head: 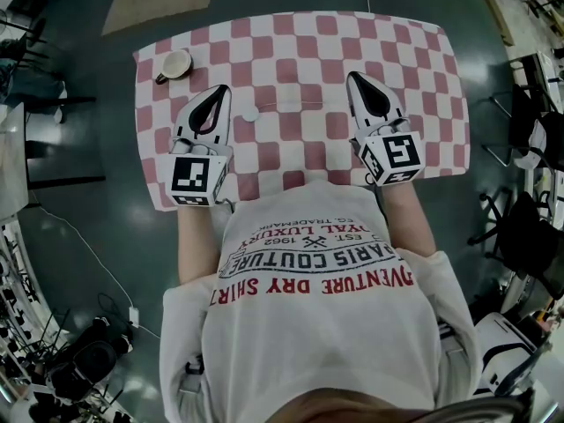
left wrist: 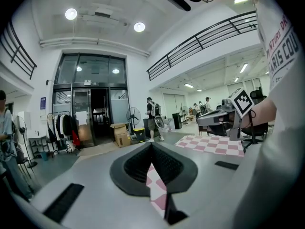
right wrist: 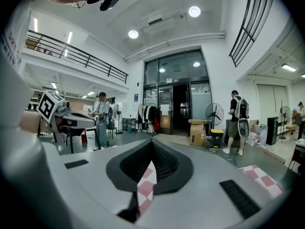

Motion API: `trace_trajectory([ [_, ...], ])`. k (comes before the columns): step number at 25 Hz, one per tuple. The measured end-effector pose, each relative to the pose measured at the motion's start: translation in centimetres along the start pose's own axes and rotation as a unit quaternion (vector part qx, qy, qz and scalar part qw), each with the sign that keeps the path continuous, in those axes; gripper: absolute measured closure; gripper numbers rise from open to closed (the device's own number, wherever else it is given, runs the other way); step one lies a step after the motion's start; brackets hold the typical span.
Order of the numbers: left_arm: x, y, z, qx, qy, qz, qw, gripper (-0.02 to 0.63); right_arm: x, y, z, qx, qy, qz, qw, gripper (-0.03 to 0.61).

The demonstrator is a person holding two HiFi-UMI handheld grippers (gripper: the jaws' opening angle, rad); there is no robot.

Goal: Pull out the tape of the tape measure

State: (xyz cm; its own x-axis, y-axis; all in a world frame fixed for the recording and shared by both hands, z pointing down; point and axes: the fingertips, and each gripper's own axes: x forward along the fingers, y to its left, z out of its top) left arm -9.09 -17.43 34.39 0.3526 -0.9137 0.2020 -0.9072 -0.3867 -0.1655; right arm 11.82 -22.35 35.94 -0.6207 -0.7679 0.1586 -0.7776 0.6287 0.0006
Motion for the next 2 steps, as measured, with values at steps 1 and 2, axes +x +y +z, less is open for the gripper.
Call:
trace_trajectory([
  [1,-0.02,-0.03,0.01,-0.002,0.000,-0.001,1.0000,0.597,-0.02,0.05,0.02,0.000,0.000,0.001,1.000,0.551],
  [2,-0.04,-0.05,0.01,-0.003,0.001,-0.002,1.0000,0.597,-0.04,0.10,0.03,-0.001,0.001,0.001,1.000,0.551],
])
